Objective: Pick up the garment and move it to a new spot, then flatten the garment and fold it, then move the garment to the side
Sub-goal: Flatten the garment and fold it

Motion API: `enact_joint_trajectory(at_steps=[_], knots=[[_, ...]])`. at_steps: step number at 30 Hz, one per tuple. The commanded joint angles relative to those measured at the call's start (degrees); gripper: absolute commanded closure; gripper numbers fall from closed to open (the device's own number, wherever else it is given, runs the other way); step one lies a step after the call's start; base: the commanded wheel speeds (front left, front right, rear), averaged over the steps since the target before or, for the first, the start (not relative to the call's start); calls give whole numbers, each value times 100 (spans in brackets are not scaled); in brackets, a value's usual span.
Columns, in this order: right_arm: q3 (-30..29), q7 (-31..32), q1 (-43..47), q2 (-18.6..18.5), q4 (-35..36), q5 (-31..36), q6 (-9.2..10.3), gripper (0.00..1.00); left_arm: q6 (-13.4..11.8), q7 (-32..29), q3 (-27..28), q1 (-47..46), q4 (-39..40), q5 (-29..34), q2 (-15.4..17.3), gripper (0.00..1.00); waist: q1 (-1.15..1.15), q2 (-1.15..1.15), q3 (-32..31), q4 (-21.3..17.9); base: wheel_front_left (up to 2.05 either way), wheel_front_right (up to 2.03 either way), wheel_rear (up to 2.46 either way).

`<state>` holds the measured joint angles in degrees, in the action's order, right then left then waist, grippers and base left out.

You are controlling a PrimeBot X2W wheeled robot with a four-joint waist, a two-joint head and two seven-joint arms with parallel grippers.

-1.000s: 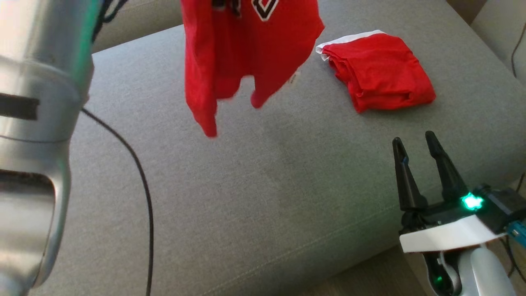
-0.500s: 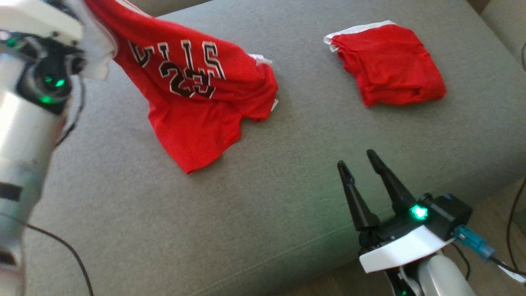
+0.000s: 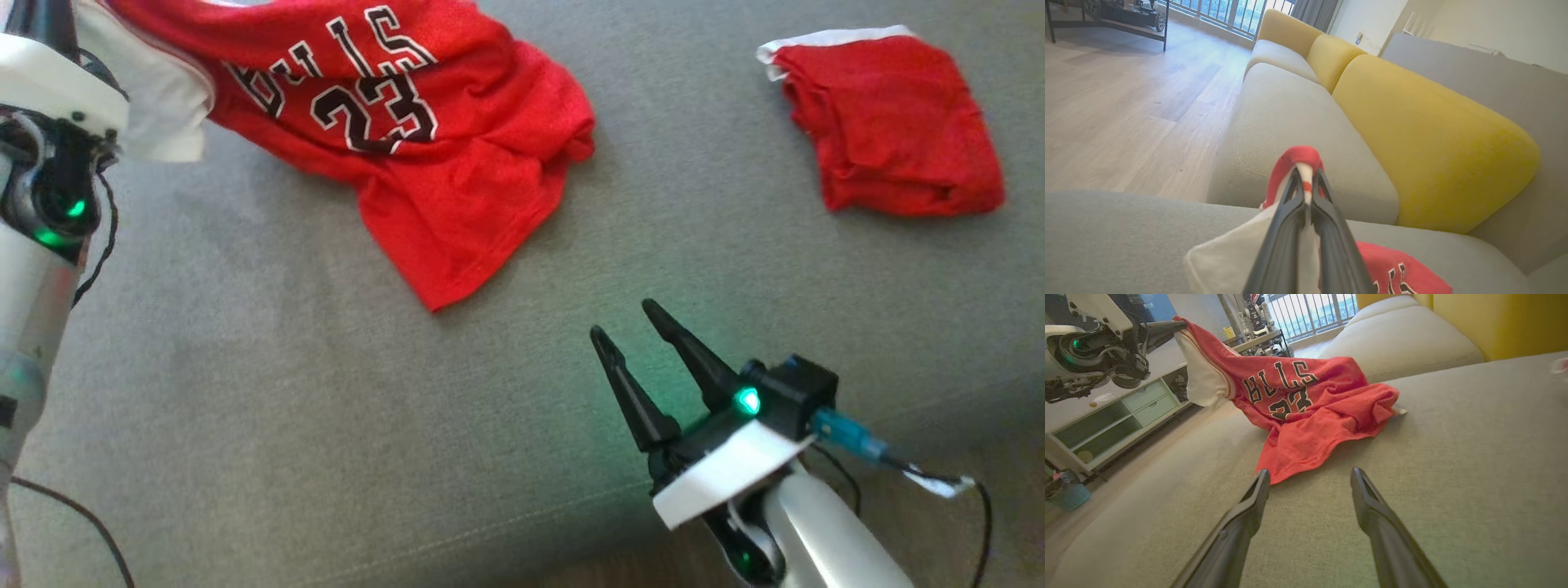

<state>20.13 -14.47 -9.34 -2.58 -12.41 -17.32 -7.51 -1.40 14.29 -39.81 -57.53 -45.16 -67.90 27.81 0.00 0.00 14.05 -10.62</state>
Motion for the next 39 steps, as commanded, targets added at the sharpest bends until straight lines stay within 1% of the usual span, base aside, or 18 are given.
enact_joint_trajectory(at_steps=[1,2,3,4,7,10,12,16,20,24,28,31,35,36,37,39], knots=[[182,-52,-230,-30,72,-147,2,0,28,66,202,-277,104,100,234,81,0,0,129,111,0,0,0],[237,-52,-336,-30,-11,-244,2,0,22,67,220,-280,90,173,215,60,0,0,168,139,0,0,0],[281,-52,-446,-30,-106,-364,2,0,12,68,214,-290,102,317,216,14,0,0,198,168,0,0,0],[329,-52,-558,-30,-222,-491,2,0,-22,69,243,-292,113,452,215,0,0,0,219,200,0,0,0],[425,-52,-920,-30,-598,-775,2,0,-112,69,399,-274,320,1018,234,0,0,0,272,330,0,0,0],[406,-52,-1185,-30,-979,-1021,2,0,-216,70,615,-70,771,1726,242,0,0,0,268,493,0,0,0],[338,-52,-1291,-30,-1230,-1177,2,0,-328,70,793,193,1177,2215,230,0,0,0,238,619,0,0,0],[185,-52,-1453,-30,-1668,-1450,2,0,-549,70,1194,928,2056,2985,159,0,0,0,152,858,0,0,0],[56,-52,-1541,-30,-2045,-1825,2,0,-840,70,1587,1917,3095,3572,-49,0,0,0,16,1093,0,0,0],[69,-52,-1635,-30,-2416,-2189,2,0,-999,71,1842,3059,3984,3905,-406,0,0,0,-140,1355,0,0,0],[102,-52,-1706,-30,-2676,-2534,2,0,-1058,71,1810,4035,4605,4365,-736,0,0,0,-264,1689,0,0,0],[116,-52,-1775,-30,-2846,-2819,2,0,-1080,71,1789,4601,4920,4580,-1034,0,0,0,-296,1935,0,0,0],[172,-52,-1926,-30,-3134,-3242,2,0,-928,71,1679,5015,5109,4794,-1390,0,0,0,-277,2313,0,0,0],[195,-52,-1969,-30,-3222,-3335,2,0,-872,71,1645,5058,5115,4854,-1462,0,0,0,-270,2404,0,0,0],[195,-52,-1969,-30,-3222,-3335,2,0,-872,71,1645,5058,5115,4854,-1462,0,0,0,-270,2404,0,0,0],[268,-52,-2067,-30,-3408,-3519,2,0,-765,71,1604,5106,5102,4938,-1605,0,0,0,-254,2562,0,0,0]])
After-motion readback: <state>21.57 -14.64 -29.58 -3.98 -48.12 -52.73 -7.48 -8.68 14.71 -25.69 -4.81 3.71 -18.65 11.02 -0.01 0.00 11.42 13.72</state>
